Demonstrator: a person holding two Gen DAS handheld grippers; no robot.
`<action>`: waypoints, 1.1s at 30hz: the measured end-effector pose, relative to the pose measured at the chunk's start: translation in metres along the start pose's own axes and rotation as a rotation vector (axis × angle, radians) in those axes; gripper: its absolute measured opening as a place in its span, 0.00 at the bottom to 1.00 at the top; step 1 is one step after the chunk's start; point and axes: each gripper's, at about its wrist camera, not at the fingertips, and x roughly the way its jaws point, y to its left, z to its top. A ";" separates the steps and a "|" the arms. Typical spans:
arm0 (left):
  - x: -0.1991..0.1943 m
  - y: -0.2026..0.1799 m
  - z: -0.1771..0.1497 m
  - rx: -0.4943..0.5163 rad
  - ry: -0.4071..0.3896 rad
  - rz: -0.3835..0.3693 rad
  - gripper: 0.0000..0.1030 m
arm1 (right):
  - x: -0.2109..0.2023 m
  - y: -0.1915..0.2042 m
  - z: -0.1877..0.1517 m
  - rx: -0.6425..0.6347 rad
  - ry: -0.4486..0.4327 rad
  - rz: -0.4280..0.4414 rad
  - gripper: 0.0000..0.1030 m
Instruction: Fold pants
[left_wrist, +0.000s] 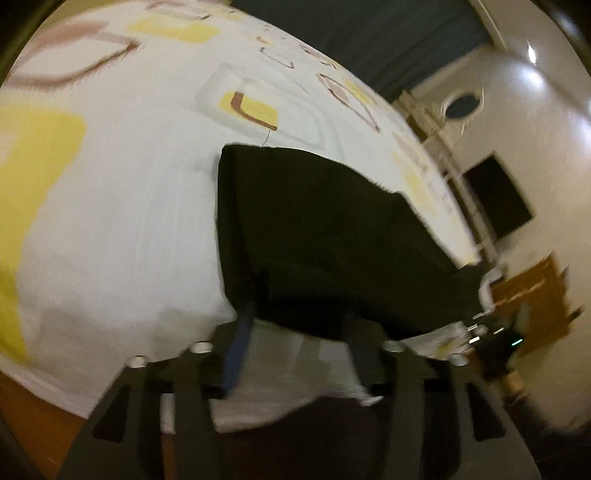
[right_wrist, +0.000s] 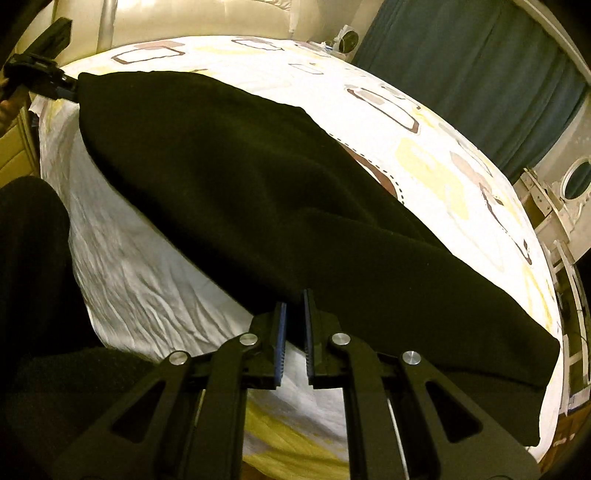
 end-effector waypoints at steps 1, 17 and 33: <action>-0.003 0.000 -0.002 -0.024 -0.005 -0.027 0.55 | 0.000 0.000 0.000 0.007 -0.001 0.002 0.08; 0.022 -0.025 -0.002 -0.130 -0.040 -0.018 0.62 | 0.006 -0.004 -0.002 0.074 -0.007 0.015 0.08; 0.031 -0.015 0.001 -0.076 -0.032 0.173 0.14 | -0.004 -0.012 -0.009 0.168 -0.024 0.109 0.18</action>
